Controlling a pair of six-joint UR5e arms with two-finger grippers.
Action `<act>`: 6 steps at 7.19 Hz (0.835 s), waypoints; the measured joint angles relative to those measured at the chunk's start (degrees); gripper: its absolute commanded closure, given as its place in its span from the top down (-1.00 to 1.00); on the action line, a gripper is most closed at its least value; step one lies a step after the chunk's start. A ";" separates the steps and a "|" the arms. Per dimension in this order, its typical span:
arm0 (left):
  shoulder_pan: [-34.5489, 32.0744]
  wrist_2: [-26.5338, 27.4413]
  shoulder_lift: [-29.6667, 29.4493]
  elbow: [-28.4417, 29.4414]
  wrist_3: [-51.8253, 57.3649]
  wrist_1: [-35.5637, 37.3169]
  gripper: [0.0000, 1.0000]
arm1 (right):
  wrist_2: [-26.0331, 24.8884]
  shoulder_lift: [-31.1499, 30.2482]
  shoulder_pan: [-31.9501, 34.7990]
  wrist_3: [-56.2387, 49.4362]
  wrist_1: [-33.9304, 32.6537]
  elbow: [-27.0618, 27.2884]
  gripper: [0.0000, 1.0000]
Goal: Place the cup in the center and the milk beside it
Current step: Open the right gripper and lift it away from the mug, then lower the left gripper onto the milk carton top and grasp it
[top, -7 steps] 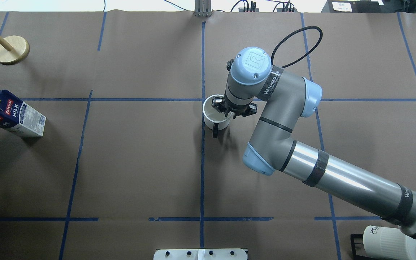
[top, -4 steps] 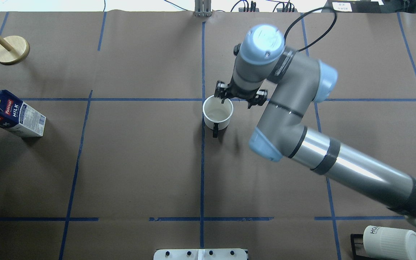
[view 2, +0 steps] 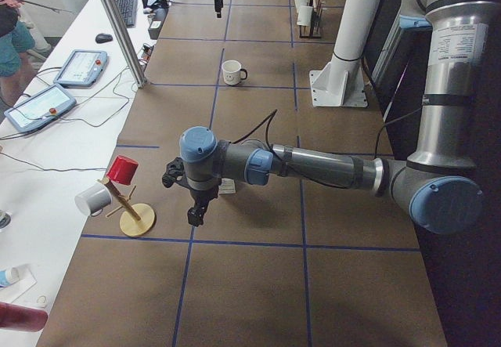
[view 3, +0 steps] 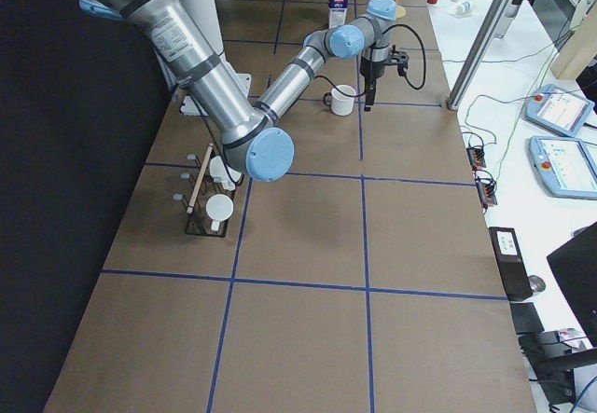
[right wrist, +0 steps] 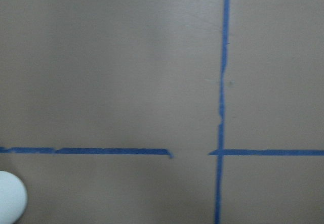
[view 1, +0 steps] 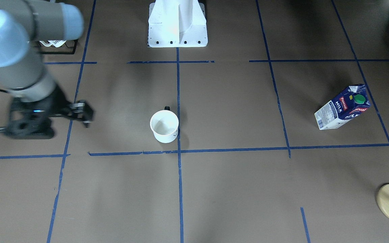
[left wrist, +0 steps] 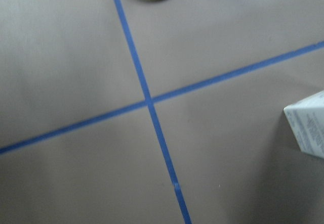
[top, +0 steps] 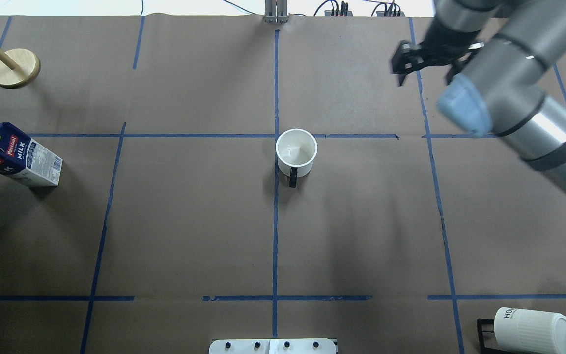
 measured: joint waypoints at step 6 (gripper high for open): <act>3.46 -4.74 -1.72 -6.97 -21.04 0.23 1.00 | 7.87 -27.68 21.77 -46.23 3.56 2.66 0.99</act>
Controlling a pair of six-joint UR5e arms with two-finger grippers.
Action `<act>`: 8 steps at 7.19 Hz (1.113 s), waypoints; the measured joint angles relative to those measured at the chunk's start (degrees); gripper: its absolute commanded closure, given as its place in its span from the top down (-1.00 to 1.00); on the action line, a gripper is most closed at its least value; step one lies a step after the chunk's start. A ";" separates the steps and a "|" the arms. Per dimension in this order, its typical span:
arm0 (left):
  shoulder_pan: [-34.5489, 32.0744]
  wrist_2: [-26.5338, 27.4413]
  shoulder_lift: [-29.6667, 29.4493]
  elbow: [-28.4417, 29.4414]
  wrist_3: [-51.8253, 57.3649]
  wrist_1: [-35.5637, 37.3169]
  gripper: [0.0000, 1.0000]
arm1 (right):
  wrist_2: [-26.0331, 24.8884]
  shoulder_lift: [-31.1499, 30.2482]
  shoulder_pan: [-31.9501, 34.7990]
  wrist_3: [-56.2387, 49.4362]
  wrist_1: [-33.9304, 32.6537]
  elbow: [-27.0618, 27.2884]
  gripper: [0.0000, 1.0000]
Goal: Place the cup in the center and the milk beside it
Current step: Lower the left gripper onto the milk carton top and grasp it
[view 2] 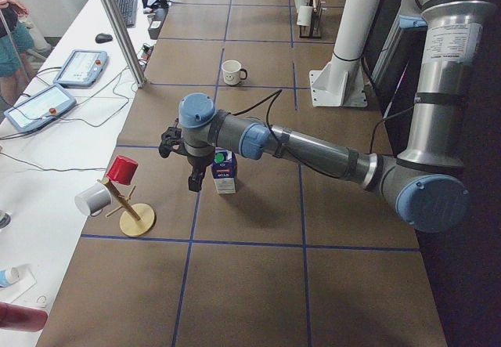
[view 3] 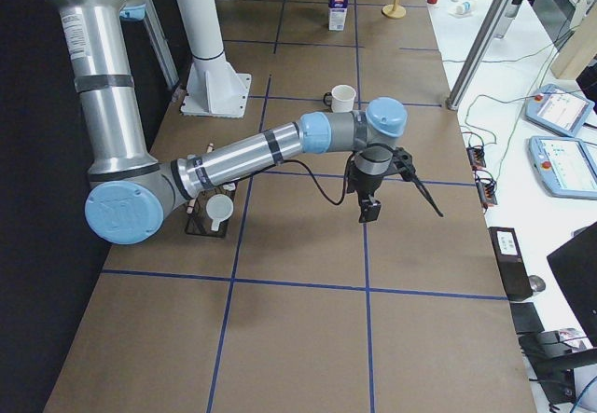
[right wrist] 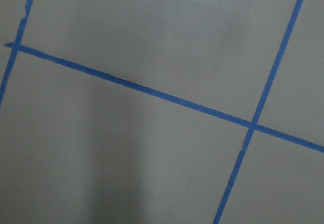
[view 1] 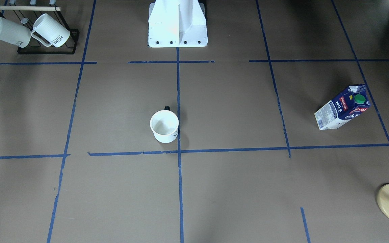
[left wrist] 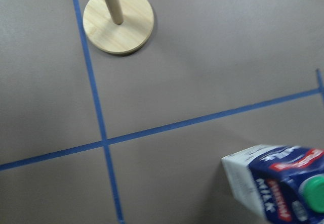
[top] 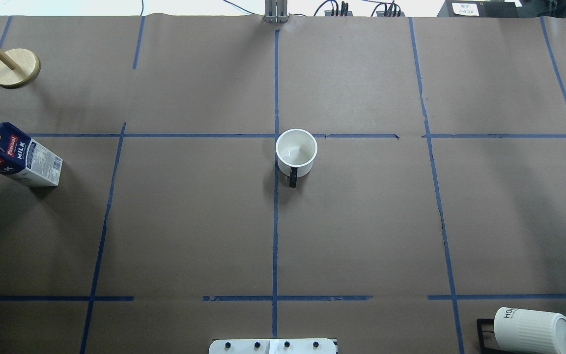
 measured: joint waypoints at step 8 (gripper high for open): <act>15.02 8.25 0.03 -7.24 -23.95 -0.07 1.00 | 0.77 -7.63 1.36 0.99 5.71 1.73 0.99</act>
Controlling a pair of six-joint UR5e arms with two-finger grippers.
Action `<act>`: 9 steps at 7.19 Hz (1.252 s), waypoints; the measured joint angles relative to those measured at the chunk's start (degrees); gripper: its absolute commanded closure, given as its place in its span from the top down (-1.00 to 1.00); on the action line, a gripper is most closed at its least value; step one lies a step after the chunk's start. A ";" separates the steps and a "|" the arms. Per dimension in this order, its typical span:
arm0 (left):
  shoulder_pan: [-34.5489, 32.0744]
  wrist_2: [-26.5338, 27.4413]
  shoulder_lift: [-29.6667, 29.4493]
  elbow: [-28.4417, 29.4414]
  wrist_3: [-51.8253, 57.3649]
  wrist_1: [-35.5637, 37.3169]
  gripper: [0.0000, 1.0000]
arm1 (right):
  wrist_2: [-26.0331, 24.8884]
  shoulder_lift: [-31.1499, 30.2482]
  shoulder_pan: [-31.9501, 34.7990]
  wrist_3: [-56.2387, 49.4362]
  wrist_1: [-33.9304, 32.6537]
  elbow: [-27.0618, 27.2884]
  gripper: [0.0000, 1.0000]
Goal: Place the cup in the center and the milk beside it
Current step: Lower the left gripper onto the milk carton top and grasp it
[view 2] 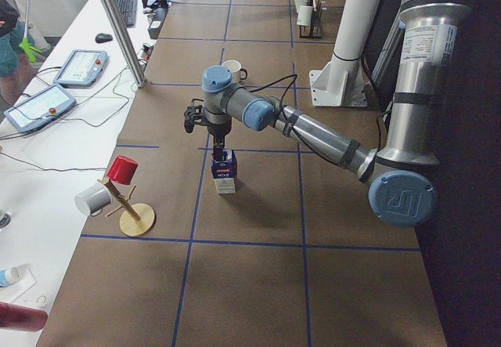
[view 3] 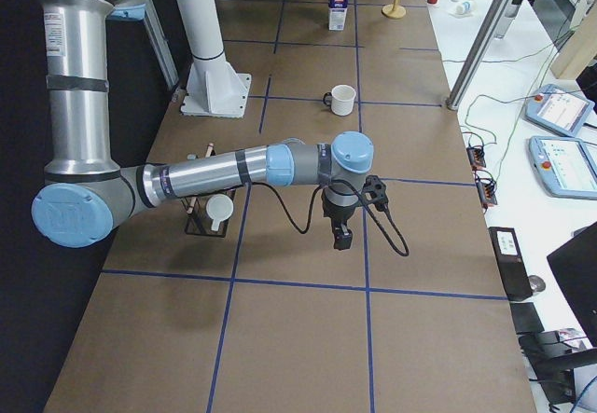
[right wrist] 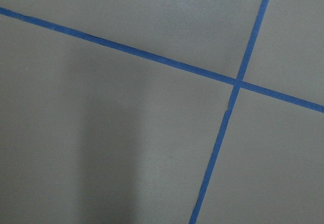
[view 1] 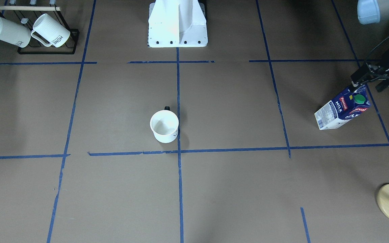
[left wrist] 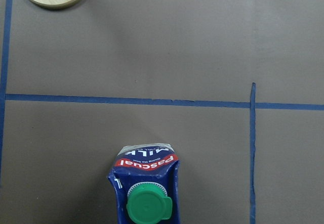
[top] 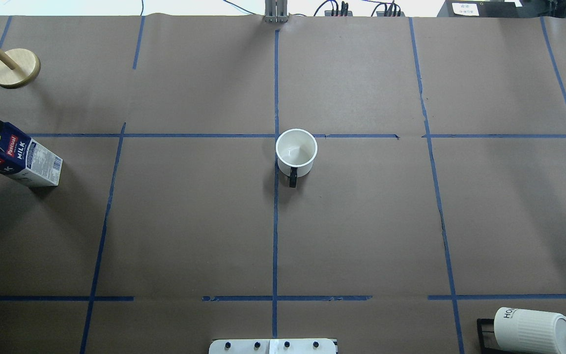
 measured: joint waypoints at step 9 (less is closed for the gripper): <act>4.90 3.70 -2.96 4.12 0.05 0.60 -0.45 | 0.04 -0.11 0.00 0.06 0.17 0.01 0.99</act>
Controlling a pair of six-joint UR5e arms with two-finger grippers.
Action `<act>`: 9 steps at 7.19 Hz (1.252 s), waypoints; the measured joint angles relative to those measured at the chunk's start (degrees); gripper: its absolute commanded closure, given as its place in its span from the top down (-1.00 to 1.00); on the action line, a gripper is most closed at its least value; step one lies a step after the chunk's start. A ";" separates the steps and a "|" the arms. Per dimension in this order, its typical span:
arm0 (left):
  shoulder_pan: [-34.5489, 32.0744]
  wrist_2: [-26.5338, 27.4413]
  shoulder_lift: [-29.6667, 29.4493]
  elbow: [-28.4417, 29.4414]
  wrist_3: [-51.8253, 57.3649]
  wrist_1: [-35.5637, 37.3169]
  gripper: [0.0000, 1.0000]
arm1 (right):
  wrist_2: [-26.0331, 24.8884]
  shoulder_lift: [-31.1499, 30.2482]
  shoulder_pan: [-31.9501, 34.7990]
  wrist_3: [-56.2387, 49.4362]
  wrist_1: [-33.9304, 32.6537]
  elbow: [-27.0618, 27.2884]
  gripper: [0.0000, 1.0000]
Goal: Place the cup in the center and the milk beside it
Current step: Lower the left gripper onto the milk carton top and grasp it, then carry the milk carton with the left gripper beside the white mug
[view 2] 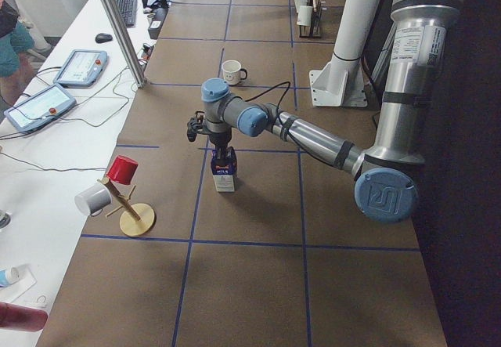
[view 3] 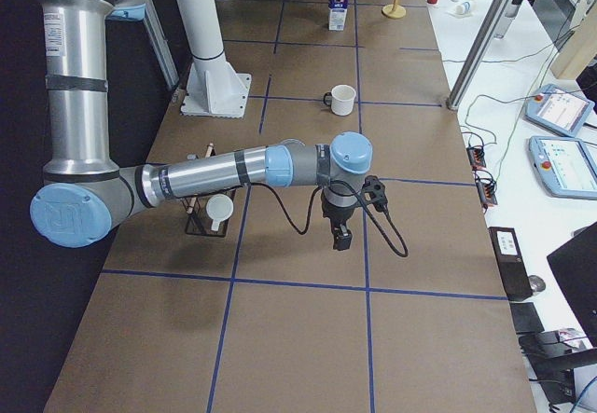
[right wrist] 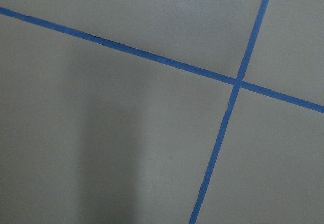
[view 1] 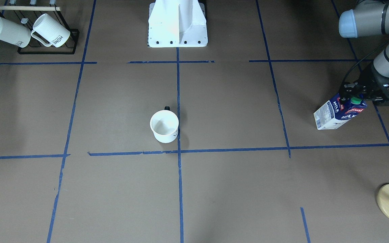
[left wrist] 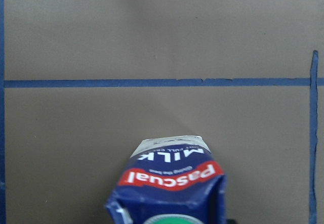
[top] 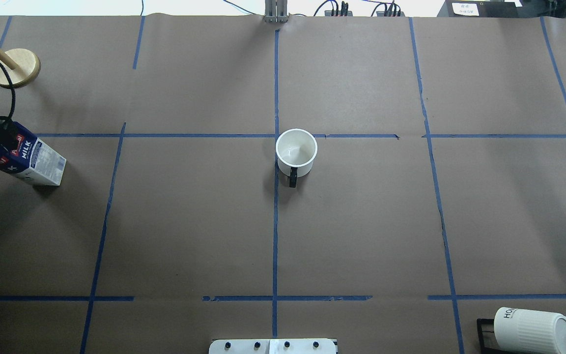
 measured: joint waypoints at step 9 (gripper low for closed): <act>17.95 5.24 -44.80 16.35 -18.26 17.59 -0.39 | 0.04 0.06 0.00 1.11 0.00 -0.13 0.99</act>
